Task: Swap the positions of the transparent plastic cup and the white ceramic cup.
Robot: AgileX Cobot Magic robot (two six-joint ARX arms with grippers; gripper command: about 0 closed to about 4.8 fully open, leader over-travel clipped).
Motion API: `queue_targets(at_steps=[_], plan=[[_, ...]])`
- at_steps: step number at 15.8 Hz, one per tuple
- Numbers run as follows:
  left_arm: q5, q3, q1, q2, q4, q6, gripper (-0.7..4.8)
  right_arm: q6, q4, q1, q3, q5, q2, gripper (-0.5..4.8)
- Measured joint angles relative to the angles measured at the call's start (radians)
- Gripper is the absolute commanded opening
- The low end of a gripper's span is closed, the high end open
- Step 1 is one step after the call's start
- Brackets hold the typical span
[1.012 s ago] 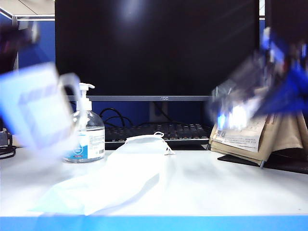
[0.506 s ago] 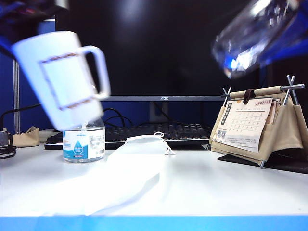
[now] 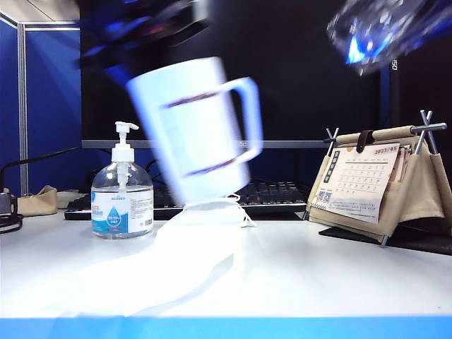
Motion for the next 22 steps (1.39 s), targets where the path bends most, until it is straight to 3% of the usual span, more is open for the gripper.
queue_targets(at_steps=[4, 14, 22], plan=[[0.0, 0.168, -0.041, 0.139, -0.039, 0.04, -0.06, -0.004, -0.035, 0.0, 0.013, 0.008, -0.035, -0.08], [0.047, 0.421, -0.184, 0.421, -0.07, 0.079, -0.06, -0.042, -0.094, 0.0, 0.062, 0.042, -0.056, -0.08], [0.04, 0.433, -0.203, 0.471, -0.058, 0.135, -0.06, -0.061, -0.116, 0.0, 0.063, 0.085, -0.058, -0.08]])
